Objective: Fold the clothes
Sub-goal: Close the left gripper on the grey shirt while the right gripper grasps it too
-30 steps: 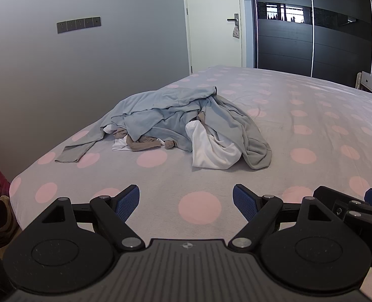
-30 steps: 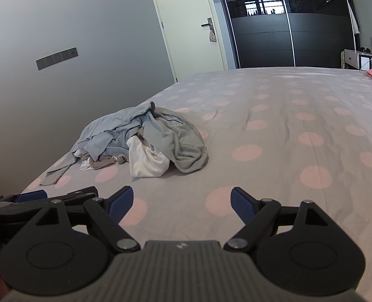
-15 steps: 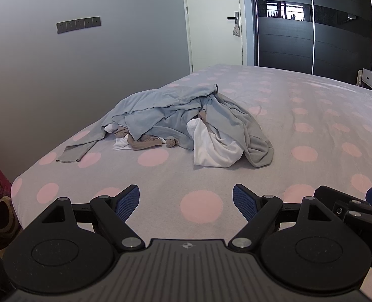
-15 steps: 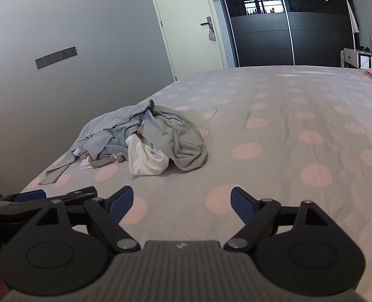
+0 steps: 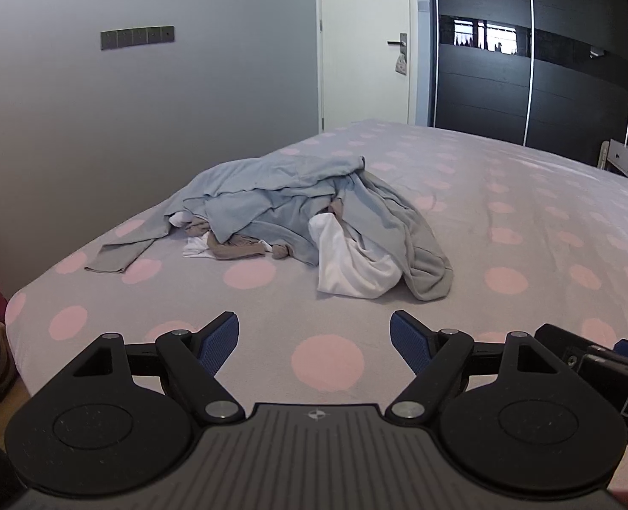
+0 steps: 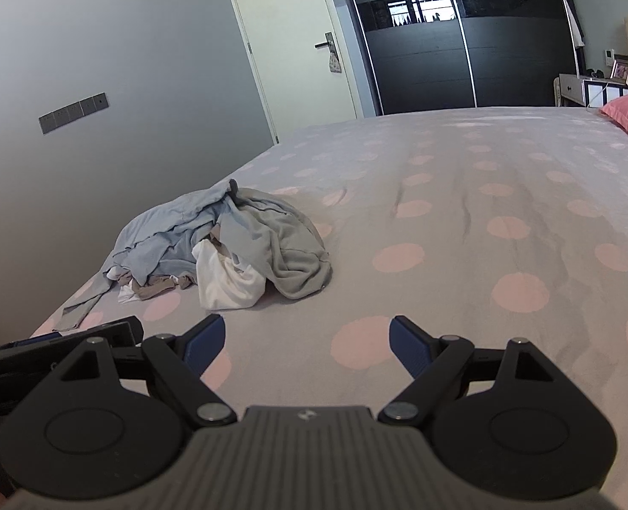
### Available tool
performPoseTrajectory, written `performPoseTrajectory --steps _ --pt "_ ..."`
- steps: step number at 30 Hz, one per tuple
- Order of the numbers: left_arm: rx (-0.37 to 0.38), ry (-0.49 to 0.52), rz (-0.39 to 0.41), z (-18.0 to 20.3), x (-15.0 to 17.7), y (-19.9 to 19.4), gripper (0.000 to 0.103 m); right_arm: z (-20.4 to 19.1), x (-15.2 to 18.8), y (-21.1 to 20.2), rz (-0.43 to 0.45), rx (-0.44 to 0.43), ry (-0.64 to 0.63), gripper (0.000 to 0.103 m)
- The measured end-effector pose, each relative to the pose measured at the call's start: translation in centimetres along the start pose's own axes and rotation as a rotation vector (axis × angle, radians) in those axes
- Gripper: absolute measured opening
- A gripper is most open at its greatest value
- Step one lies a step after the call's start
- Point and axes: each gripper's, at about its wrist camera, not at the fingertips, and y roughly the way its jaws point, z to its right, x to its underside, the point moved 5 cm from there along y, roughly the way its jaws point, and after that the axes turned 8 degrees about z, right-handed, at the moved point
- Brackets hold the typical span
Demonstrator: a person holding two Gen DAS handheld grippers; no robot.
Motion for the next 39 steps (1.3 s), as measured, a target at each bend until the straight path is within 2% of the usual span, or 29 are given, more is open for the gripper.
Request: performPoseTrajectory --steps 3,5,9,12,16,18,23,34,37,39 --pt "0.048 0.03 -0.038 0.6 -0.5 1.2 0.078 -0.1 -0.2 1.0 -0.015 -0.003 -0.032 0.085" --pt "0.074 0.053 -0.065 0.8 -1.0 2.4 0.073 -0.1 -0.5 1.8 -0.016 -0.023 -0.053 0.084" --pt "0.108 0.1 -0.101 0.8 -2.0 5.3 0.072 -0.5 -1.0 3.8 -0.025 -0.074 -0.136 0.083" --pt "0.144 0.139 -0.113 0.5 -2.9 7.5 0.068 -1.0 -1.1 5.9 -0.042 -0.093 -0.192 0.075" --pt "0.127 0.193 -0.081 -0.9 -4.7 10.5 0.064 -1.6 -1.1 8.9 -0.064 -0.127 -0.248 0.073" --pt "0.128 0.223 -0.062 -1.6 -5.4 12.0 0.062 -2.0 -1.0 10.4 -0.075 -0.141 -0.289 0.068" --pt "0.145 0.296 -0.02 -2.9 -6.8 16.7 0.053 -2.9 -0.5 14.4 -0.115 -0.154 -0.401 0.064" --pt "0.189 0.412 0.037 -2.6 -8.5 26.3 0.053 -5.0 1.0 22.7 -0.181 -0.158 -0.515 0.058" --pt "0.185 0.408 0.03 -2.3 -8.8 27.4 0.052 -5.6 1.5 24.1 -0.191 -0.145 -0.533 0.05" --pt "0.178 0.406 0.036 -2.4 -9.6 26.9 0.046 -5.7 1.5 24.6 -0.199 -0.137 -0.537 0.026"
